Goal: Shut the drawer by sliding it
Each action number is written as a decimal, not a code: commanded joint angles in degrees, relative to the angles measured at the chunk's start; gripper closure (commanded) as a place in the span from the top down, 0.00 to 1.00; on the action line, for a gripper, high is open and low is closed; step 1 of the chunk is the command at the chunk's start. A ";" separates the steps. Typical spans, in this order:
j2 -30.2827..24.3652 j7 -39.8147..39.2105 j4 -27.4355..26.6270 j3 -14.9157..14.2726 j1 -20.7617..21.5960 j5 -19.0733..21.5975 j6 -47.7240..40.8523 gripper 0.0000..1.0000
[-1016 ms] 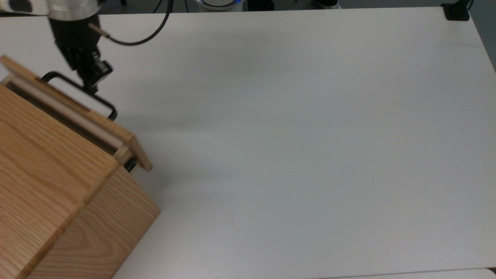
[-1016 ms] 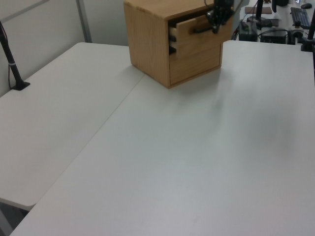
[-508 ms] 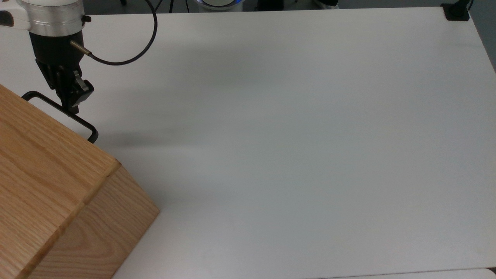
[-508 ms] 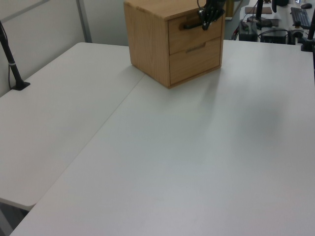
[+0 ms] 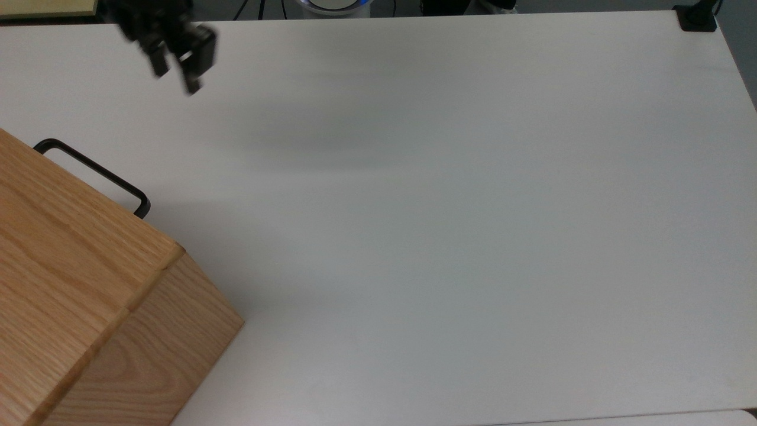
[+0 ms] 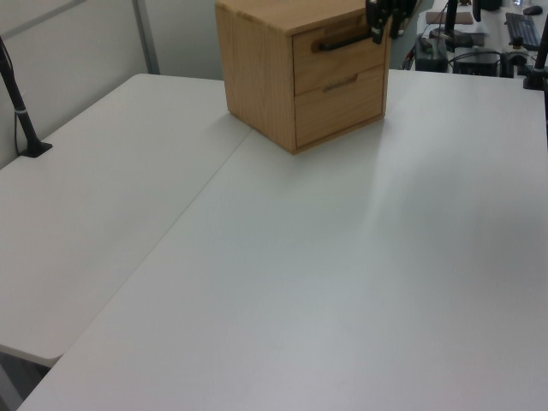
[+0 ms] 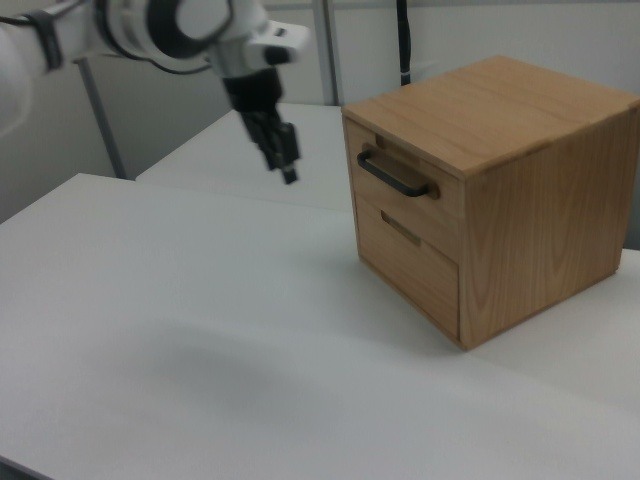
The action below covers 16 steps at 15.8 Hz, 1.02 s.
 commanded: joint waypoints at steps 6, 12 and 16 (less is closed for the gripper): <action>-12.92 -1.18 -12.21 1.27 10.28 0.85 -7.30 1.00; -12.48 -17.85 -13.46 1.01 11.17 0.77 -5.54 1.00; -11.43 -21.92 -12.67 0.30 10.99 0.95 -5.27 1.00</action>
